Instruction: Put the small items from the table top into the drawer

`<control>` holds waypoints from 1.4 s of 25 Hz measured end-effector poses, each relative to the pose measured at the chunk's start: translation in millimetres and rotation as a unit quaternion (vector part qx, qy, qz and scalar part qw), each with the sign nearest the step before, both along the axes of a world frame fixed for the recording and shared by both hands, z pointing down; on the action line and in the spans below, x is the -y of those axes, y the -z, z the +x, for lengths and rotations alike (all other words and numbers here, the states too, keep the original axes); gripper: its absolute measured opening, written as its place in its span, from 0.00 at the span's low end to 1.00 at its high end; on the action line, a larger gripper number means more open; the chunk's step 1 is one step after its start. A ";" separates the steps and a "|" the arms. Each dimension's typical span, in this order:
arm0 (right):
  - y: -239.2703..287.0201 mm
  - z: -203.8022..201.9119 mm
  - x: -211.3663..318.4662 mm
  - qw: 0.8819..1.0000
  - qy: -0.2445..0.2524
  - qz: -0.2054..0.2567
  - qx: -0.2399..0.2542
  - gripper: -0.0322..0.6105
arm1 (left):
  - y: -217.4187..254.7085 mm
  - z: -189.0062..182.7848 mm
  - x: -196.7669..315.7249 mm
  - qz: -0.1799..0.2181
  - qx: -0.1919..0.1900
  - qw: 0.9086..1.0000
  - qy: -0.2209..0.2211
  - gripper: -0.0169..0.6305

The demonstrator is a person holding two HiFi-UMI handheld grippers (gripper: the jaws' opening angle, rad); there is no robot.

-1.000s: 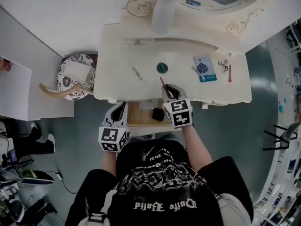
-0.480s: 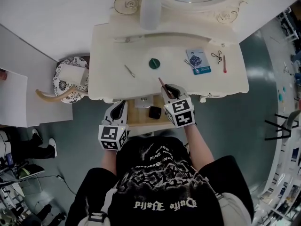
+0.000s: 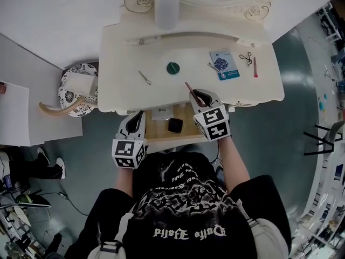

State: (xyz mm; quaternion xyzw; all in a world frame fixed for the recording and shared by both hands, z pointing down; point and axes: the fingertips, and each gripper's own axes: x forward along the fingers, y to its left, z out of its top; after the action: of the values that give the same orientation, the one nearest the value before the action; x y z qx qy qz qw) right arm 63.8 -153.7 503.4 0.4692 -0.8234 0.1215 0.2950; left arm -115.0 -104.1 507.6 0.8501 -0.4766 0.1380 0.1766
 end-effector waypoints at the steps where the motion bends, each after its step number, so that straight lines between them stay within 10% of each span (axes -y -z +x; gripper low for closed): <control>1: 0.1 2.0 -0.3 1.000 0.000 -0.002 0.002 0.13 | 0.0 1.2 0.3 -0.001 0.000 1.000 -0.001 0.05; 35: -65.8 -1.4 -58.5 0.991 0.086 -0.106 0.013 0.13 | -11.3 14.4 5.3 -0.024 0.022 0.999 -0.024 0.05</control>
State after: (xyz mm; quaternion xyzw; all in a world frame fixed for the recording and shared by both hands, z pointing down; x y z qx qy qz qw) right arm 62.4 -95.2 569.2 0.3613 -0.8469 0.1878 0.3418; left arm -100.6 -109.4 518.9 0.8537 -0.4563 0.1721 0.1828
